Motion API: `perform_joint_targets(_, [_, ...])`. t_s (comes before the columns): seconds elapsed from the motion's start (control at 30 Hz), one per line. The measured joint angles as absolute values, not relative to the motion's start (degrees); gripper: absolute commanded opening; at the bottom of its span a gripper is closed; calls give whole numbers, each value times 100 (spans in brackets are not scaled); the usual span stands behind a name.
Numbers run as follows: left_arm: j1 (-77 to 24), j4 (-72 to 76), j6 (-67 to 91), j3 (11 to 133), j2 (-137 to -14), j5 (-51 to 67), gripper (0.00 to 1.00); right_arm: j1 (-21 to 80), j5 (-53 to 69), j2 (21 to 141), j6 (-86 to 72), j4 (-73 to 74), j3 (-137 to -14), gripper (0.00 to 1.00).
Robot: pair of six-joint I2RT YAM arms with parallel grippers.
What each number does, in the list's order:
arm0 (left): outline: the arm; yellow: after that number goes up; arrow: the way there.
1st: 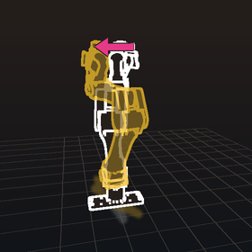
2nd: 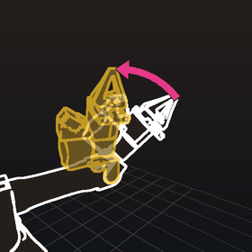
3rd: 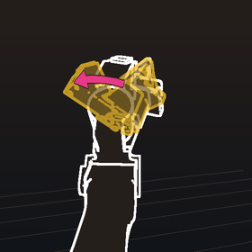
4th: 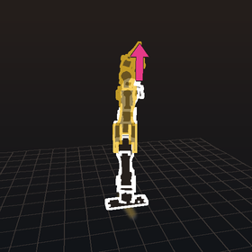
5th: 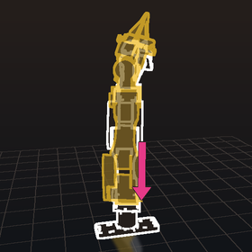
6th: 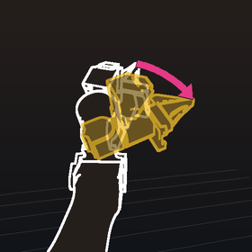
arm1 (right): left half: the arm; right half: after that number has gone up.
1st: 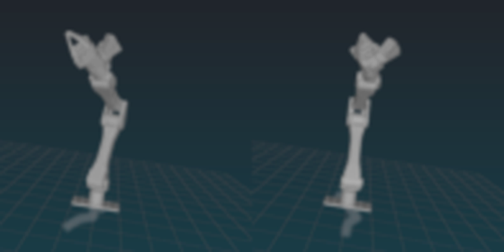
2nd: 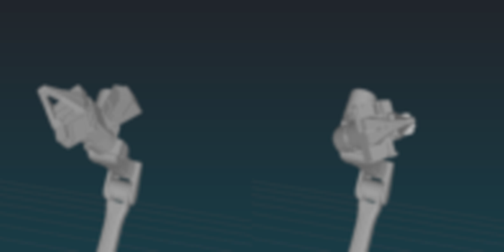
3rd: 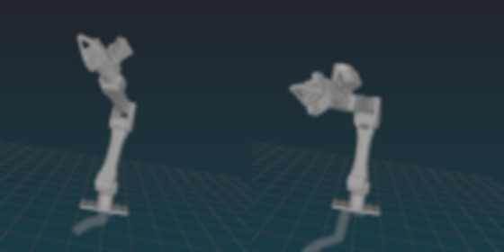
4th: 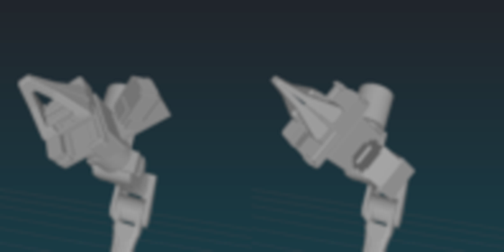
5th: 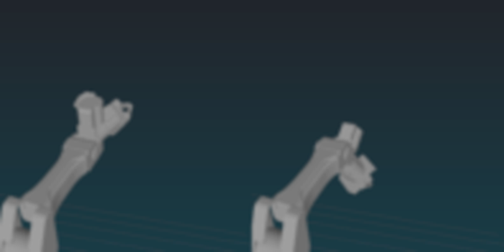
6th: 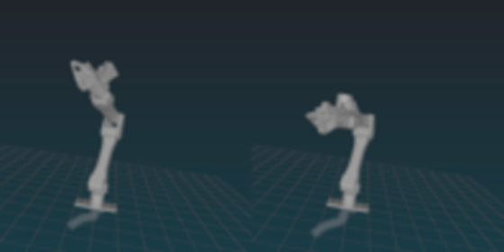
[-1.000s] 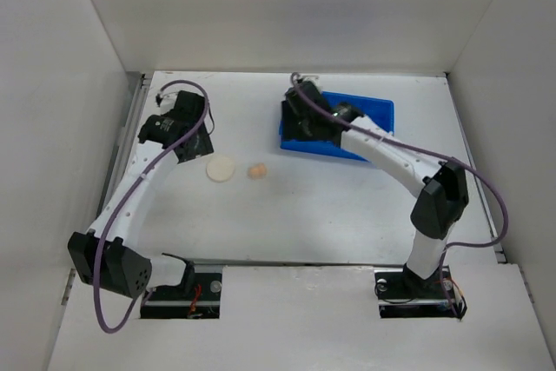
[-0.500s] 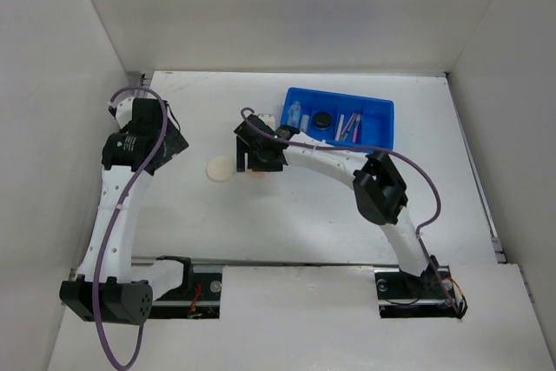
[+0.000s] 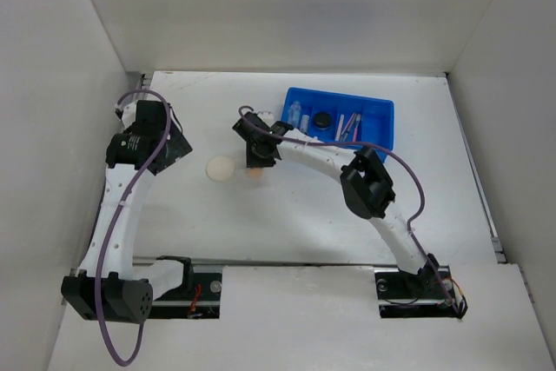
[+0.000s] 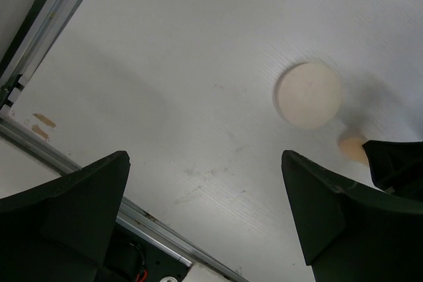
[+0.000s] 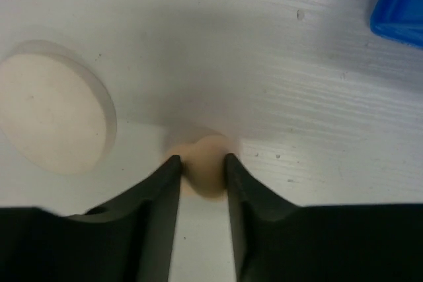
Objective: Organize the makeup
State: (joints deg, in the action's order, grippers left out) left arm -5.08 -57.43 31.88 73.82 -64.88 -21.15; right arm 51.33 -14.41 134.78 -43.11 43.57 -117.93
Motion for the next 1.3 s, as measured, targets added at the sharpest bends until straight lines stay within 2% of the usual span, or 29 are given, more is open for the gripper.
perform_joint_targets(0.07, [-495, -5734, 3181, 7382, -6488, -2115, 99, 5127, -1420, 13469, -4270, 4353, -11793, 18])
perform_joint_targets(0.13, [-475, -5712, 3173, 7380, -6473, -2108, 99, 5116, -1393, 13391, -4219, 4322, -11710, 9])
perform_joint_targets(0.2, [-475, -5631, 3153, 7343, -6414, -2084, 99, 5118, -1406, 13128, -4193, 4329, -11434, 5])
perform_joint_targets(0.4, [-475, -5502, 3120, 7271, -6191, -1962, 99, 4910, -1704, 11399, -4051, 4342, -10519, 5])
perform_joint_targets(0.57, [-475, -5266, 3044, 7159, -6169, -1671, 99, 3533, -2014, 9944, -3883, 4226, -10130, 5])
perform_joint_targets(0.73, [-475, -5168, 2891, 7157, -6173, -1496, 99, 1710, -2314, 9909, -3785, 4023, -10042, 5])
perform_joint_targets(0.93, [-475, -5164, 2779, 7157, -6173, -1385, 99, 985, -2528, 10687, -3743, 4056, -10029, 6])
perform_joint_targets(1.0, [-475, -5164, 2746, 7157, -6173, -1365, 99, 888, -2495, 10967, -3736, 4073, -10029, 12])
perform_joint_targets(1.03, [-475, -5164, 2740, 7157, -6173, -1356, 99, 854, -2491, 11080, -3736, 4097, -10029, 21])
perform_joint_targets(1.1, [-475, -5162, 2722, 7157, -6173, -1350, 99, 805, -2495, 11236, -3745, 4160, -10029, 31])
perform_joint_targets(1.13, [-475, -5162, 2718, 7157, -6176, -1347, 99, 794, -2499, 11273, -3750, 4189, -10029, 44])
perform_joint_targets(1.17, [-475, -5164, 2711, 7157, -6176, -1347, 99, 794, -2510, 11288, -3760, 4202, -10029, 51])
perform_joint_targets(1.23, [-475, -5164, 2703, 7157, -6176, -1347, 99, 794, -2519, 11288, -3767, 4206, -10044, 63])
perform_joint_targets(1.3, [-475, -5164, 2700, 7157, -6176, -1343, 99, 794, -2510, 11286, -3750, 4202, -10057, 70])
